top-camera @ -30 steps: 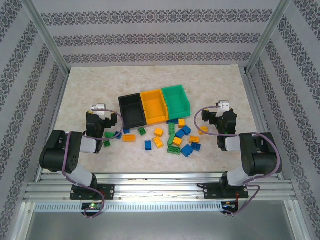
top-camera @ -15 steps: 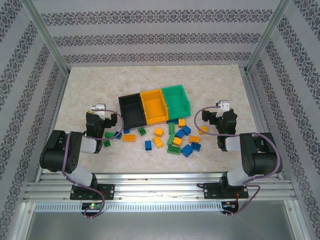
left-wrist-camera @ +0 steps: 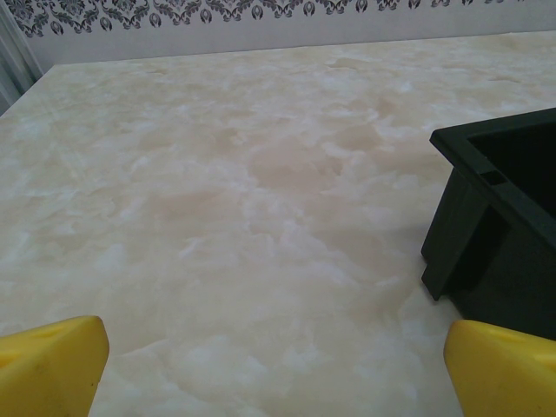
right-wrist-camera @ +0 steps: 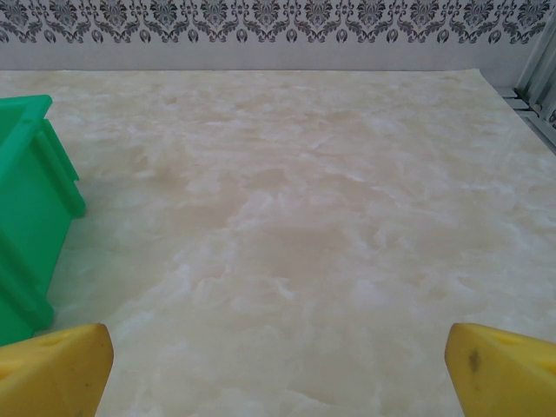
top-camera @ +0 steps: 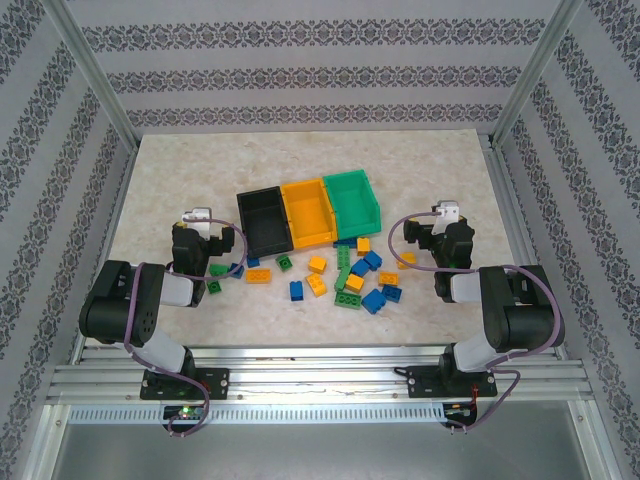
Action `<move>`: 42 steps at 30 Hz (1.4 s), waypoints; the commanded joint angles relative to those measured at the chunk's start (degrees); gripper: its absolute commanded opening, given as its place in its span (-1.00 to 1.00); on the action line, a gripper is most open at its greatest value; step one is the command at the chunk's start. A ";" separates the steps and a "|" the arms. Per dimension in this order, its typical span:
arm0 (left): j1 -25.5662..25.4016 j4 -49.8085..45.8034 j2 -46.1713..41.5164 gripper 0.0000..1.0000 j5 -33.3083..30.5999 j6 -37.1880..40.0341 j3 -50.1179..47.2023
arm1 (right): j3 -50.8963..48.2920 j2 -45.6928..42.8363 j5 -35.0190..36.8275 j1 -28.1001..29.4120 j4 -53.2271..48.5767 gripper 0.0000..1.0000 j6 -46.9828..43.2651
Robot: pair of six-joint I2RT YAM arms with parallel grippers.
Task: Sort the legos into containers by color
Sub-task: Rotate the container at the center of the table.
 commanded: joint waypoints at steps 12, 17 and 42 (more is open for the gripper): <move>-0.37 1.88 -0.34 0.99 1.04 1.23 -0.47 | -0.21 -3.44 -1.00 0.13 0.99 0.96 0.35; -0.38 -2.34 -6.37 0.99 -2.62 -0.21 -0.98 | -2.80 -8.28 -0.40 0.23 -0.60 0.96 0.52; -0.72 -43.46 -12.12 0.99 26.30 -22.33 18.68 | 9.72 -13.18 -15.87 -0.49 -32.90 0.96 30.20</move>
